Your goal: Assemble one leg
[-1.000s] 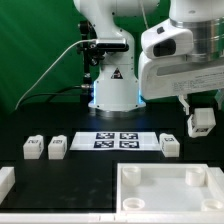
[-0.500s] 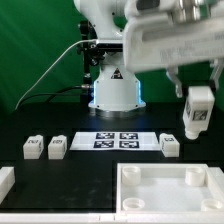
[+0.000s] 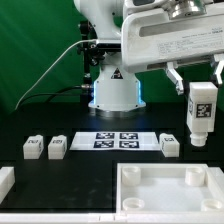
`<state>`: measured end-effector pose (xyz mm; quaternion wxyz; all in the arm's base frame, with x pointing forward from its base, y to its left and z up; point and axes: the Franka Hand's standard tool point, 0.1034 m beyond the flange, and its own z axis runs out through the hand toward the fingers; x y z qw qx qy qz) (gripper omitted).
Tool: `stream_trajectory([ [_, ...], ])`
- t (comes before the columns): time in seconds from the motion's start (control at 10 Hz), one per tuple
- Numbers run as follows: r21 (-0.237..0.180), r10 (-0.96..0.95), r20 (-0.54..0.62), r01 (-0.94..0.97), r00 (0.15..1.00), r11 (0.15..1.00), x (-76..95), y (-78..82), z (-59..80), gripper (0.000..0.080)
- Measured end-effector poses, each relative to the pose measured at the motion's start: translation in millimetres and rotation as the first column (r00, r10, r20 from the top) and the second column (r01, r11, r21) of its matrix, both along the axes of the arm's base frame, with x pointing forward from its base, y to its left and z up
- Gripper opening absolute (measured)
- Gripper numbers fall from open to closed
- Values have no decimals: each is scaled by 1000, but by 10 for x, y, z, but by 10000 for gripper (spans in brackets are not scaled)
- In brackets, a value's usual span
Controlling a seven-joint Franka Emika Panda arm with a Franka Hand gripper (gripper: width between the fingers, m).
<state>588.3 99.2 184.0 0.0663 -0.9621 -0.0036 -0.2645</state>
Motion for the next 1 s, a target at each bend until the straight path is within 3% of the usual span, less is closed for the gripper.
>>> stream_trajectory([
  [0.1,-3,5,-1,-5,1000,1000,6,-6,-32,294],
  [0.3,1,10,18,-10,1000,1000,129,40,-220,294],
  [0.7,9,11,20,-12,1000,1000,132,142,-631,294],
  [1.0,14,11,24,-12,1000,1000,242,165,-644,294],
])
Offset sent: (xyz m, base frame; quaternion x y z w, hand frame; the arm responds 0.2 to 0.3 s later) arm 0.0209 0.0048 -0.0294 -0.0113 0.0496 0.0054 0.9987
